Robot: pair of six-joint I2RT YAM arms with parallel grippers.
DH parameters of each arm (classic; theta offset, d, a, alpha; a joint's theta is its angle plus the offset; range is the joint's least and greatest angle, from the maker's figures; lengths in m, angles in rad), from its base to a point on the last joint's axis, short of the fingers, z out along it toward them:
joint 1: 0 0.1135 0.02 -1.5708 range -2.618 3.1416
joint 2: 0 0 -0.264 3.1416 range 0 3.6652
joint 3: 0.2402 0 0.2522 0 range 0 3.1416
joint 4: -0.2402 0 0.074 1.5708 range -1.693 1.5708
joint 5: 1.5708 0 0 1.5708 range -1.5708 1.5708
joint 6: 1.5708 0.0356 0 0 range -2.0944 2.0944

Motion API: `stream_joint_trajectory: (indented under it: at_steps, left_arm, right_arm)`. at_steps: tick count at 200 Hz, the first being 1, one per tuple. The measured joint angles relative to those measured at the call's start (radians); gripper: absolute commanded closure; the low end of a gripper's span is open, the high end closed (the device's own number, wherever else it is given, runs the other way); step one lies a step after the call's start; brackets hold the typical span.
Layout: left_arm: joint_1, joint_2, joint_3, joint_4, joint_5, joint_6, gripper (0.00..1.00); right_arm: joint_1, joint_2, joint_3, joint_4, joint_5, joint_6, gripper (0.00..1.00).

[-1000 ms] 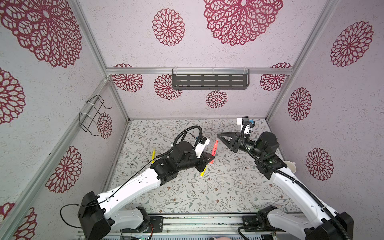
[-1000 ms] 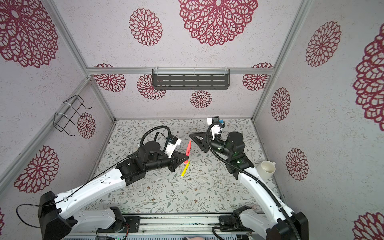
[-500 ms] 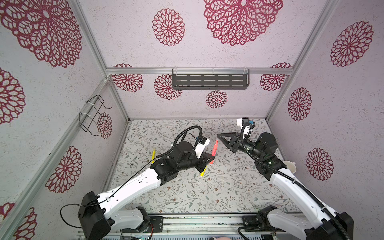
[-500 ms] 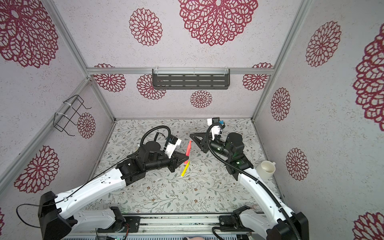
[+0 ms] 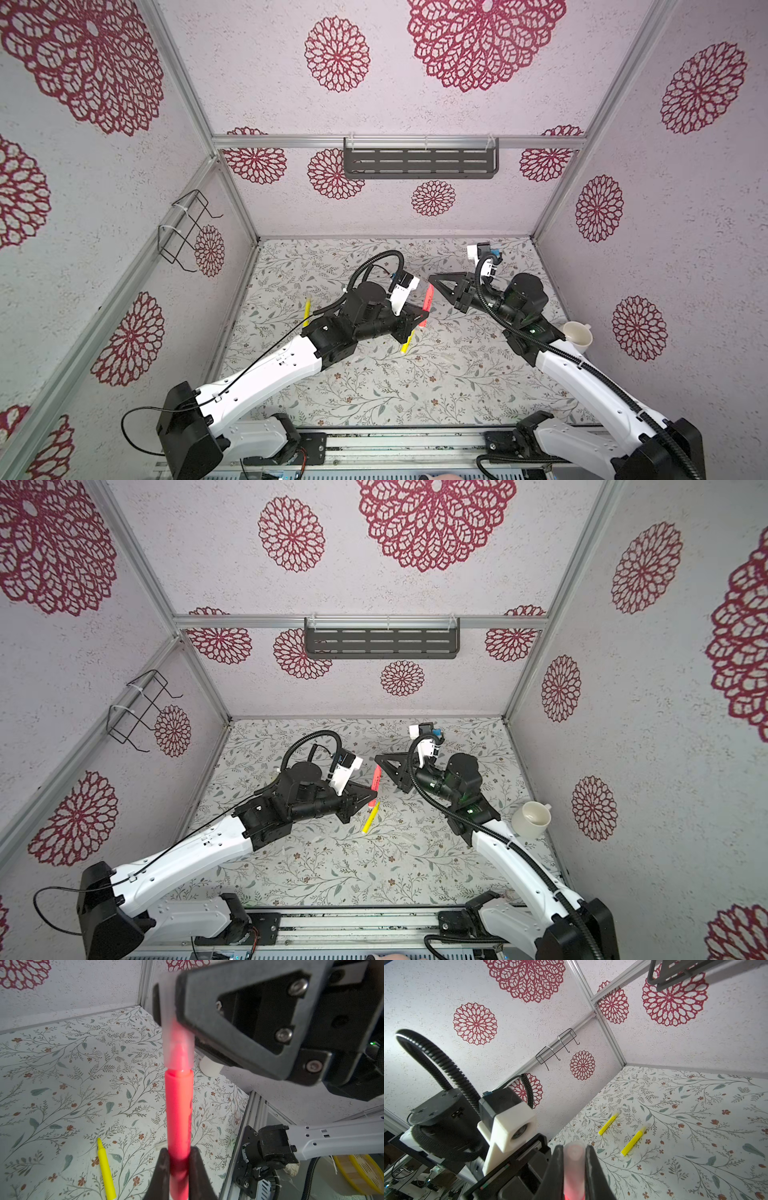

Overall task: Insert the pens into the pen caps
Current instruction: 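Lower the translucent cap onto the pink highlighter tip with the right gripper, then open the right gripper and draw it back from the capped highlighter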

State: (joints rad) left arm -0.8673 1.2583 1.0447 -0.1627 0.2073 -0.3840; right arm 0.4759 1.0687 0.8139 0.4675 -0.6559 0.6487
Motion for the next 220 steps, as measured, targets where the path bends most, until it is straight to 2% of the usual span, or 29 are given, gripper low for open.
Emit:
stream_joint_trajectory:
  at_steps: [125,220]
  left_arm:
    - [-0.001,-0.016,-0.014,-0.010,-0.060,-0.010,1.00]
    - [0.064,-0.062,-0.019,-0.070,0.035,0.033,1.00]
  right_arm:
    - [0.142,-0.037,-0.064,0.031,0.275,-0.066,1.00]
    - [0.215,-0.018,-0.101,0.117,0.343,-0.098,1.00]
